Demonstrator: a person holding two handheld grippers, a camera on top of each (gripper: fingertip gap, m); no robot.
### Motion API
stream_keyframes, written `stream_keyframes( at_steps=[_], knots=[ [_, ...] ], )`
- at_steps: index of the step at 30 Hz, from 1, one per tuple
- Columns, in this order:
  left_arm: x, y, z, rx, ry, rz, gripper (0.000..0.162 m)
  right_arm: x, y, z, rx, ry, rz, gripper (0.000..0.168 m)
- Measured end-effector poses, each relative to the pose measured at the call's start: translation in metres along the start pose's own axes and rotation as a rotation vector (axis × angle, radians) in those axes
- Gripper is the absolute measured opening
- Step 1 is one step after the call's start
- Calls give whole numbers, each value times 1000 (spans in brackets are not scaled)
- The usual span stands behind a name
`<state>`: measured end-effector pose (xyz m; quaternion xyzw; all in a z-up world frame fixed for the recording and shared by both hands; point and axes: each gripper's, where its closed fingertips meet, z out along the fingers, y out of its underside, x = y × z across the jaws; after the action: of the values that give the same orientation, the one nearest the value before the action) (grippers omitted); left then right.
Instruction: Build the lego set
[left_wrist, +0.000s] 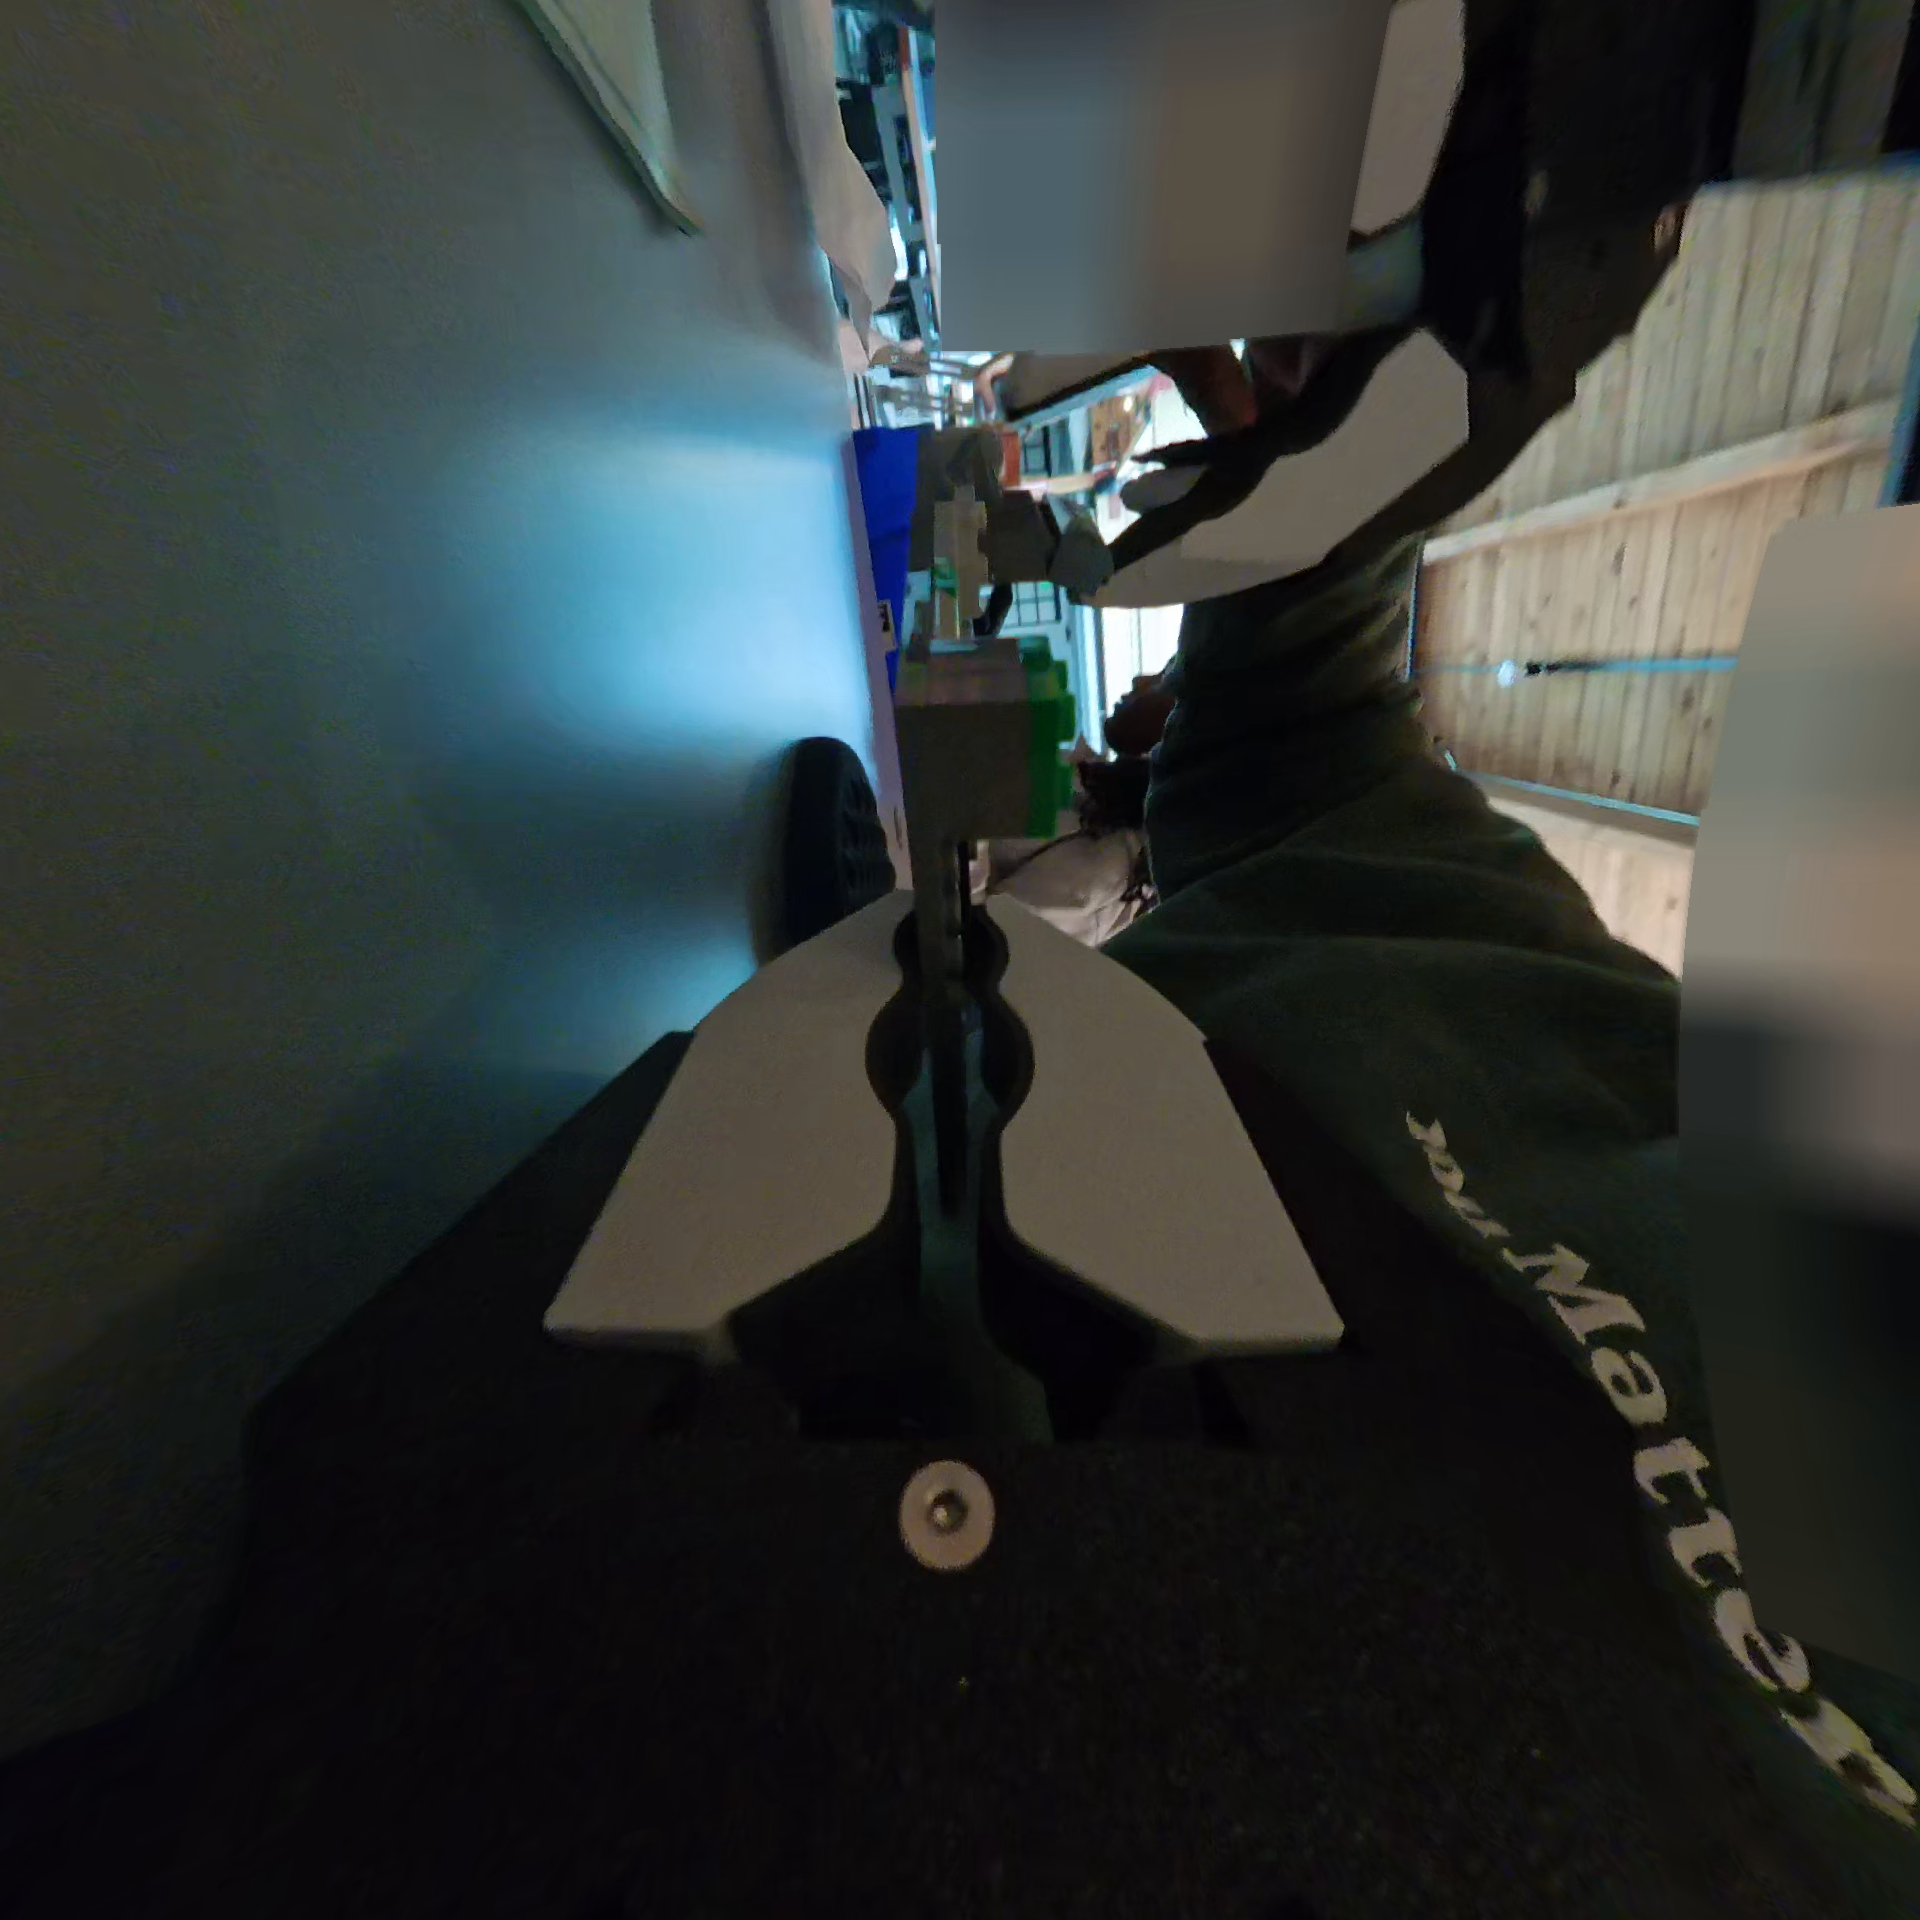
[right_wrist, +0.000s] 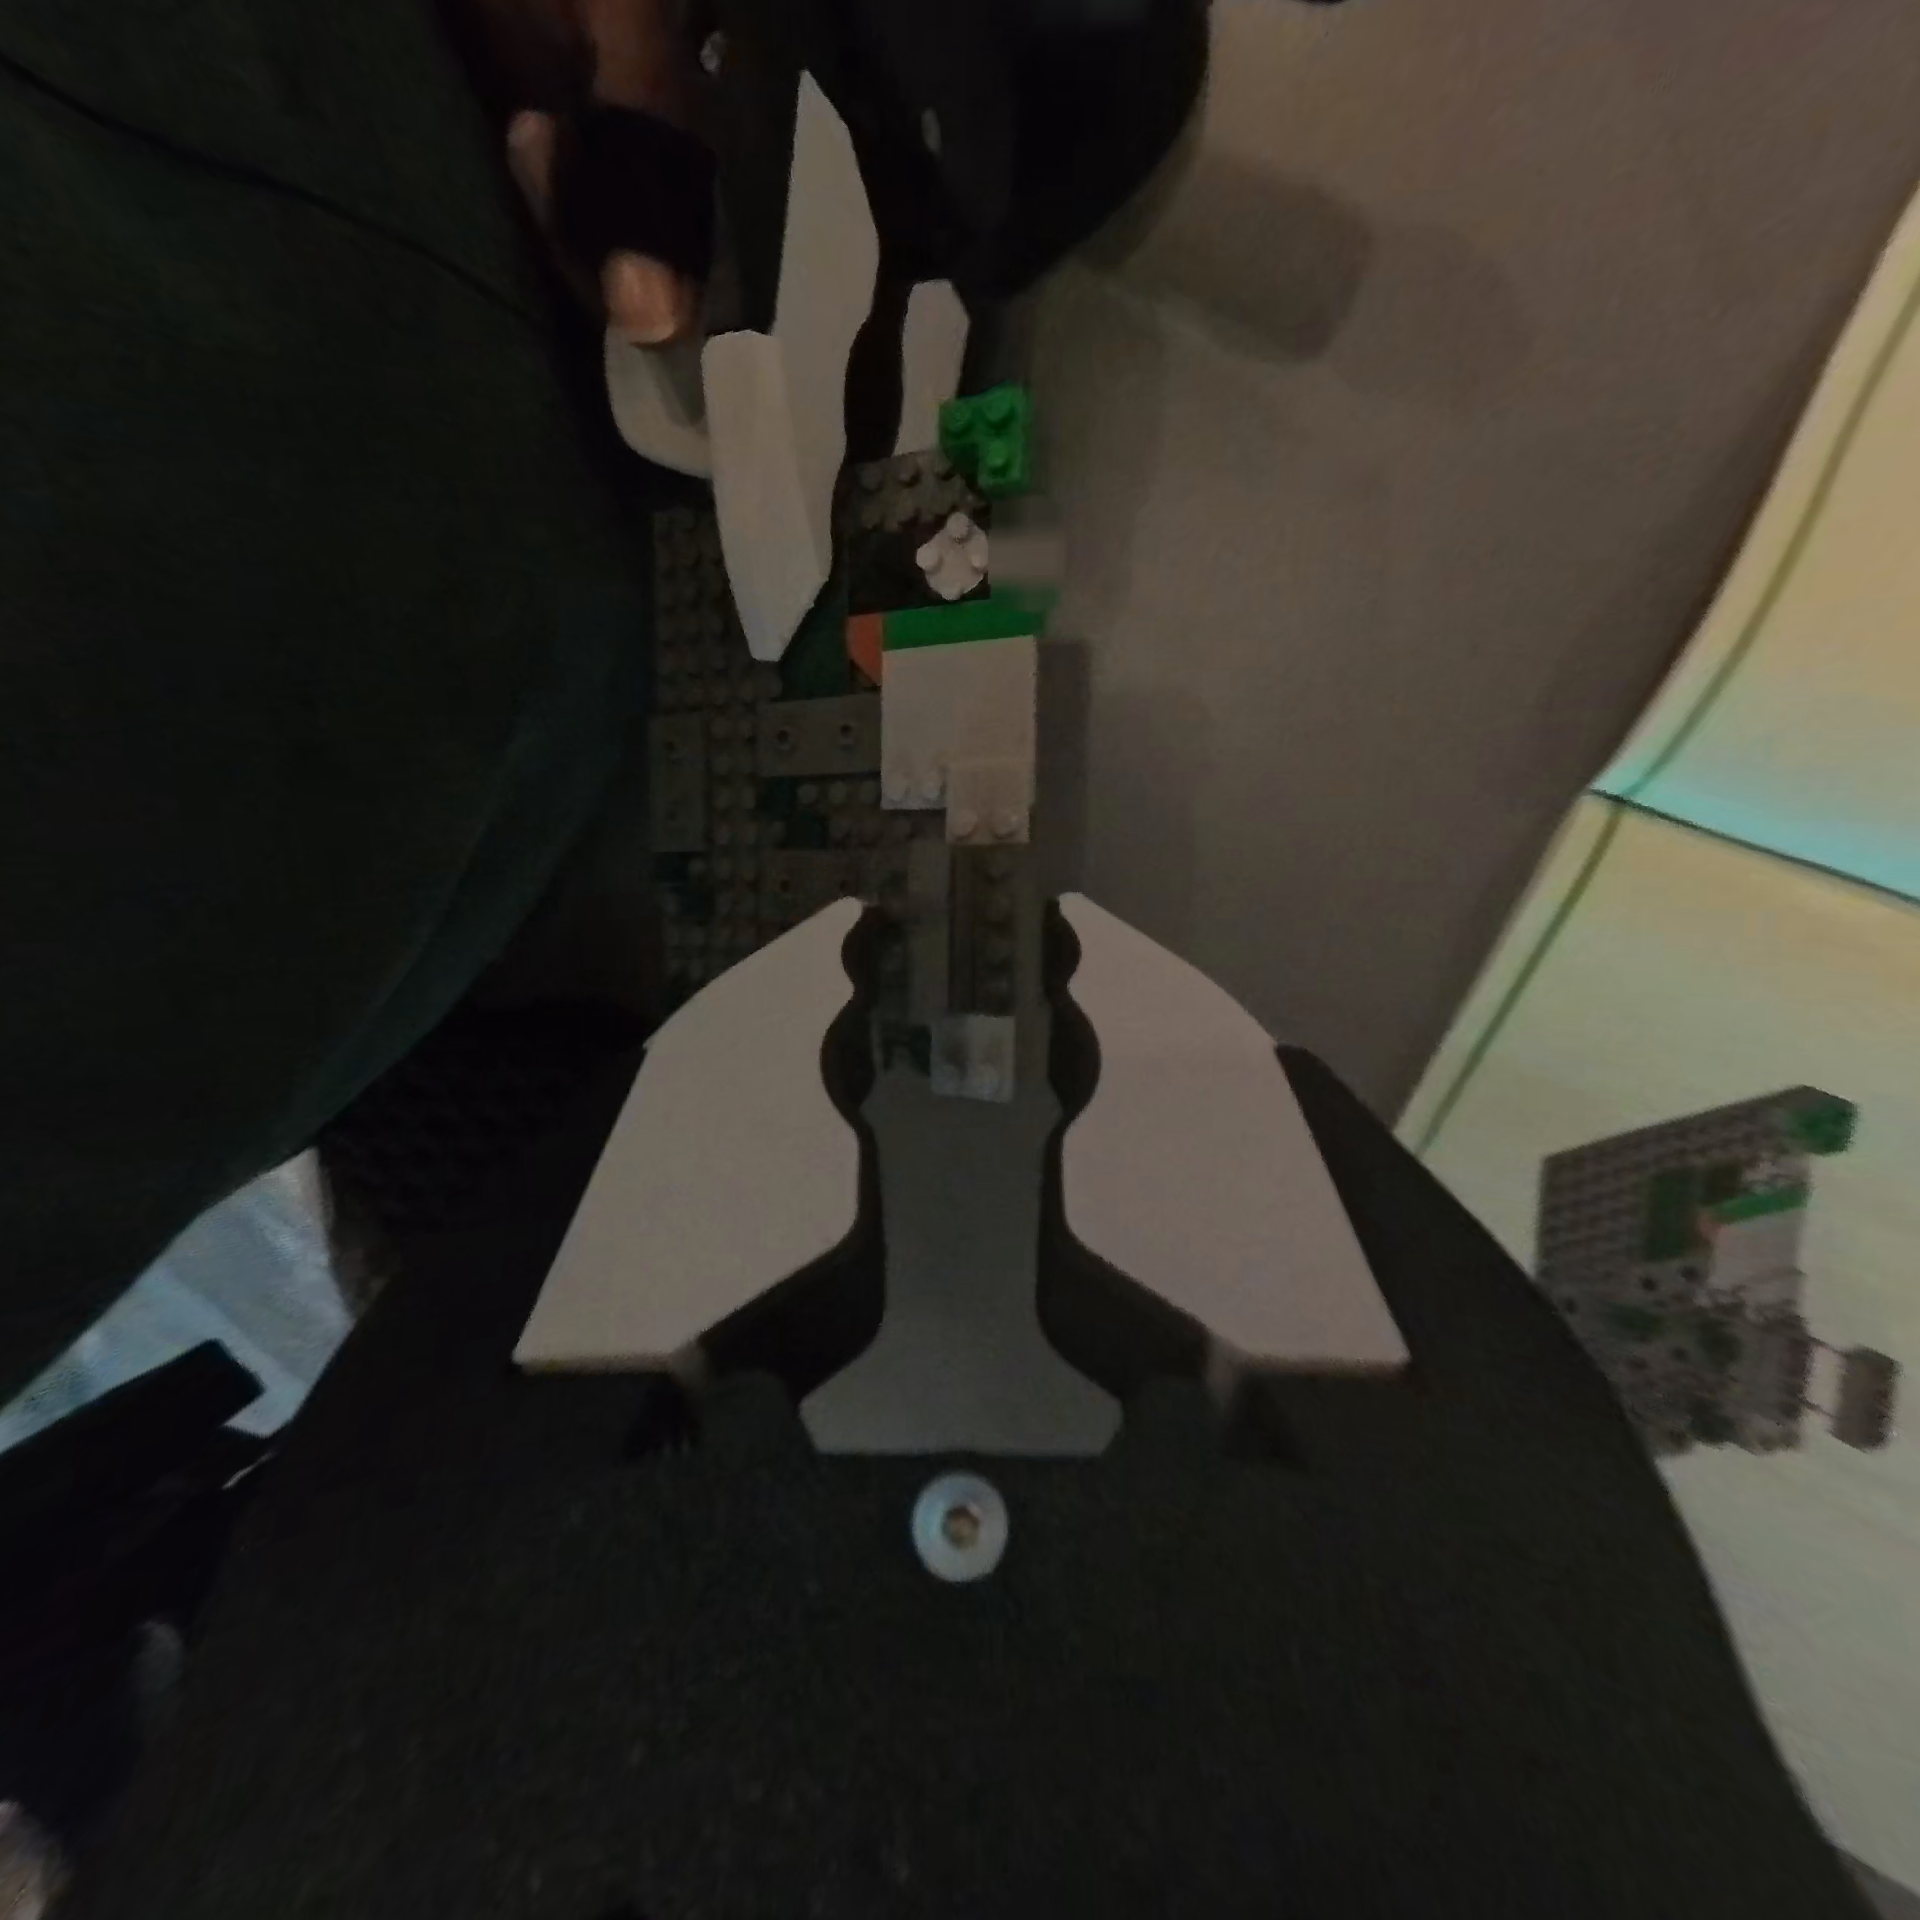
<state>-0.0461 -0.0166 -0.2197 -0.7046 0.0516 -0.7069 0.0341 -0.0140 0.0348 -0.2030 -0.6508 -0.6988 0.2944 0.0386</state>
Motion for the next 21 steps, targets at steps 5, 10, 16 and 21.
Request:
stream_keyframes(
  at_steps=[5, 10, 16, 21],
  knots=[
    [3, 6, 1, -38, -5, 54, 6, -9, 3, 0, 16, -130, 61, 33],
    [7, 14, 2, -91, -21, 154, 7, -25, 8, 1, 0, -294, 123, 34],
    [10, 24, 1, -129, -13, 208, 7, -38, 16, -1, -10, -468, 225, 34],
    [11, 30, 0, -135, 5, 199, 7, -46, 21, 0, -39, -553, 251, 37]
  ],
)
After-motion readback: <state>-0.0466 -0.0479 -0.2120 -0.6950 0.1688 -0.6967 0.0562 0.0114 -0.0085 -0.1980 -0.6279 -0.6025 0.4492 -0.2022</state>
